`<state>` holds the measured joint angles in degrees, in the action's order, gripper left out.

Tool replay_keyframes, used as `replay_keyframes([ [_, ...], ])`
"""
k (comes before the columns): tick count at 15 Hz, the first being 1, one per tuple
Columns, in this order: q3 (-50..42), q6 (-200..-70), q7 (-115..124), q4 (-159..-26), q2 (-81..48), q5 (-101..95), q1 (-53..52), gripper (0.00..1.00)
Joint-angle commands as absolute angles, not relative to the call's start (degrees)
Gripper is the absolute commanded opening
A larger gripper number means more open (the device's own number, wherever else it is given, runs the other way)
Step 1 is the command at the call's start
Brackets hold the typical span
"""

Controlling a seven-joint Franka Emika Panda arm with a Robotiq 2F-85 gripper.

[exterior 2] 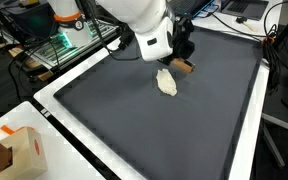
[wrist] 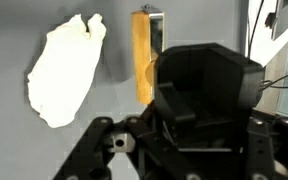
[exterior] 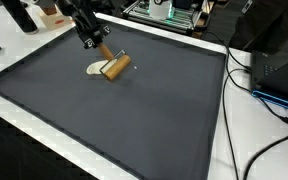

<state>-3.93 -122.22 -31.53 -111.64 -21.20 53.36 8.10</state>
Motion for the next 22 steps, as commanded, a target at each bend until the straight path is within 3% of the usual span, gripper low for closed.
replay_keyframes([
  [1,-3.3,-122.1,-29.7,-113.0,-18.9,52.1,8.3,0.23],
  [13,-3.7,-122.0,-27.3,-113.3,-13.2,40.4,7.9,0.23],
  [22,-3.9,-125.6,-9.9,-113.1,-10.6,22.3,6.1,0.23],
])
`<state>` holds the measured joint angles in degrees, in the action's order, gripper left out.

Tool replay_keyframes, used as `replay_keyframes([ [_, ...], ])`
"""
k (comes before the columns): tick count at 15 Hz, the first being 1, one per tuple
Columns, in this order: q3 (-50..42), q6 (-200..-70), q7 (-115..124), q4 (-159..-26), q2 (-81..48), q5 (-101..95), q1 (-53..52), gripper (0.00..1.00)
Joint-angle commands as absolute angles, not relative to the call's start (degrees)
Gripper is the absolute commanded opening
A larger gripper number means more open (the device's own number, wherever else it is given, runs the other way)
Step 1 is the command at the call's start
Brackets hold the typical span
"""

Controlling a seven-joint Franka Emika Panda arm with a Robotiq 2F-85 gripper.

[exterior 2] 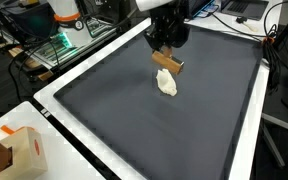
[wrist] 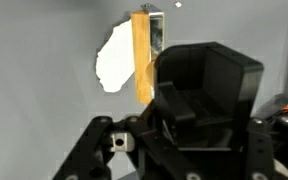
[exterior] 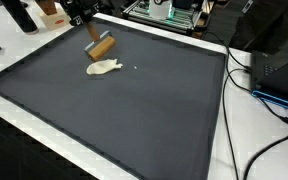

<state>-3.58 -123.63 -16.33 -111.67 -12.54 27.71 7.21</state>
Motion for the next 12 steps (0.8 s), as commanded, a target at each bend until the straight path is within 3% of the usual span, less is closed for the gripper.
replay_keyframes([
  [1,-4.0,-126.1,-7.7,-113.0,-10.6,20.3,5.8,0.23],
  [4,-4.2,-127.3,-1.8,-112.7,-10.7,14.5,4.9,0.23],
  [5,-3.3,-126.1,-5.6,-111.6,-12.1,17.8,6.2,0.48],
  [10,-3.4,-126.6,-3.3,-111.6,-12.1,15.9,5.7,0.48],
  [11,-3.4,-126.6,-3.3,-111.6,-12.1,15.8,5.7,0.23],
  [12,-3.7,-127.1,-0.8,-111.8,-12.1,13.6,5.0,0.23],
])
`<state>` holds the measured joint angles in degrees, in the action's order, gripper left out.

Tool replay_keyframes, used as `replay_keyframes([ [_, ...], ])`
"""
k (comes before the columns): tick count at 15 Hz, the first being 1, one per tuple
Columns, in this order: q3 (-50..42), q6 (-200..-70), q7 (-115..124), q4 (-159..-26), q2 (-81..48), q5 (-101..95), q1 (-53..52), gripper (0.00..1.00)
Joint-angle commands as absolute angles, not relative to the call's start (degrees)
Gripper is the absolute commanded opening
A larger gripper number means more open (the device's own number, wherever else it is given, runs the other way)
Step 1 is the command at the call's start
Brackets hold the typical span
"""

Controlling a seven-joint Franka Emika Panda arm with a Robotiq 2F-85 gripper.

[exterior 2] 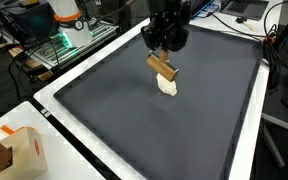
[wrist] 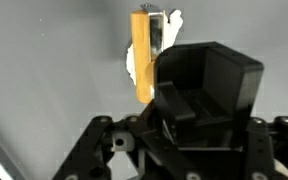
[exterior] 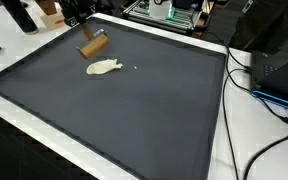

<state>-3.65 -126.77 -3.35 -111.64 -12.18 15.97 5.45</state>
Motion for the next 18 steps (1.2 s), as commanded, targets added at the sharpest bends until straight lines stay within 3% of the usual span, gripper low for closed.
replay_keyframes([
  [1,-4.1,-127.9,1.7,-112.1,-12.0,11.3,4.3,0.23],
  [18,-8.2,-126.5,42.4,-111.8,-16.5,-25.0,-4.1,0.23],
])
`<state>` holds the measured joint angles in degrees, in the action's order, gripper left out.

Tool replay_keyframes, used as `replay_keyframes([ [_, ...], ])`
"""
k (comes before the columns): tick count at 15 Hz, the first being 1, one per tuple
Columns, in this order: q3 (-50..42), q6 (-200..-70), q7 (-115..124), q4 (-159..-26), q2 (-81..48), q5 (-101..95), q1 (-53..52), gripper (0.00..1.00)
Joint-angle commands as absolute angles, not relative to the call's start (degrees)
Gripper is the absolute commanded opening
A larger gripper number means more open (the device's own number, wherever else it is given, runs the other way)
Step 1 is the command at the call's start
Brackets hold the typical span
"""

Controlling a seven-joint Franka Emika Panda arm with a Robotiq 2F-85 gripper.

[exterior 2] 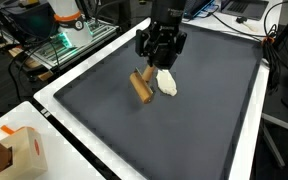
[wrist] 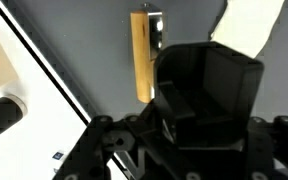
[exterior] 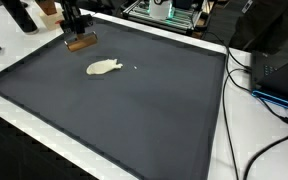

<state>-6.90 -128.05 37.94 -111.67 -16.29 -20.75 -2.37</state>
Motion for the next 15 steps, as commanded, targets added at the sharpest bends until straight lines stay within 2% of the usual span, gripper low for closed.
replay_keyframes([
  [1,-8.3,-126.2,43.7,-111.8,-16.7,-26.2,-4.4,0.23],
  [15,-7.9,-124.9,50.0,-111.8,-18.4,-31.6,-5.7,0.23],
])
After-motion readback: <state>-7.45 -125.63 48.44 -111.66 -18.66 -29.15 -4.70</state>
